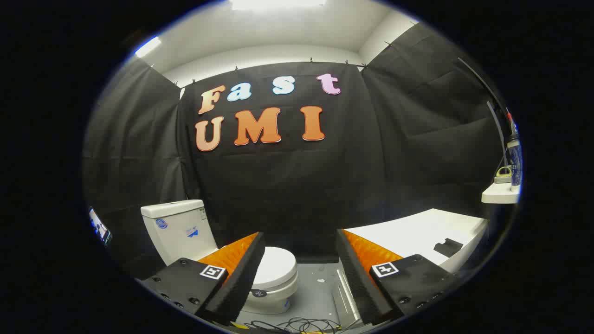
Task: Open the toilet lid.
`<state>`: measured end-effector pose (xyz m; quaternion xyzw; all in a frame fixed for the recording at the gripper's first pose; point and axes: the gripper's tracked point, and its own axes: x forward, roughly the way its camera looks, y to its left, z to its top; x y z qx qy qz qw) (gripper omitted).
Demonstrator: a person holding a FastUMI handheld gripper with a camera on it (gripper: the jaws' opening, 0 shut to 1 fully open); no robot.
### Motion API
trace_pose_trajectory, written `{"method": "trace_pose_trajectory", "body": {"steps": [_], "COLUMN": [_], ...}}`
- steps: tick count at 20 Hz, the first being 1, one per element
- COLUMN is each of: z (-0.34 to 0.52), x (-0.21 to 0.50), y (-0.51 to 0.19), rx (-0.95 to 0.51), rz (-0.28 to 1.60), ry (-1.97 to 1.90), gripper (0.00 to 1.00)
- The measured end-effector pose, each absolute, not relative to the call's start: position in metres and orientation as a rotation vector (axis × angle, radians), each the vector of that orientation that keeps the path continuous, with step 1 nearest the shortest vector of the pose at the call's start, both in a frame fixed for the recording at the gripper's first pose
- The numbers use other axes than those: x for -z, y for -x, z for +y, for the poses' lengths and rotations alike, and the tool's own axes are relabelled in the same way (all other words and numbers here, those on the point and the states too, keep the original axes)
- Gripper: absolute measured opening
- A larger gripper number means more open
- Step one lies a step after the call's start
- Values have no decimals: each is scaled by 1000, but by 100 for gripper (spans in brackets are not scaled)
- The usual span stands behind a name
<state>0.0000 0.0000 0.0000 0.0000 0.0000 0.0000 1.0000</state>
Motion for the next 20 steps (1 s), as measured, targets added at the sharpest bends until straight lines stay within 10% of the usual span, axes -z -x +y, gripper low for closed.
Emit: {"method": "trace_pose_trajectory", "body": {"steps": [20], "z": [5], "x": [8], "y": [0], "rx": [-14], "rz": [39], "ry": [-15], "gripper": [99]}}
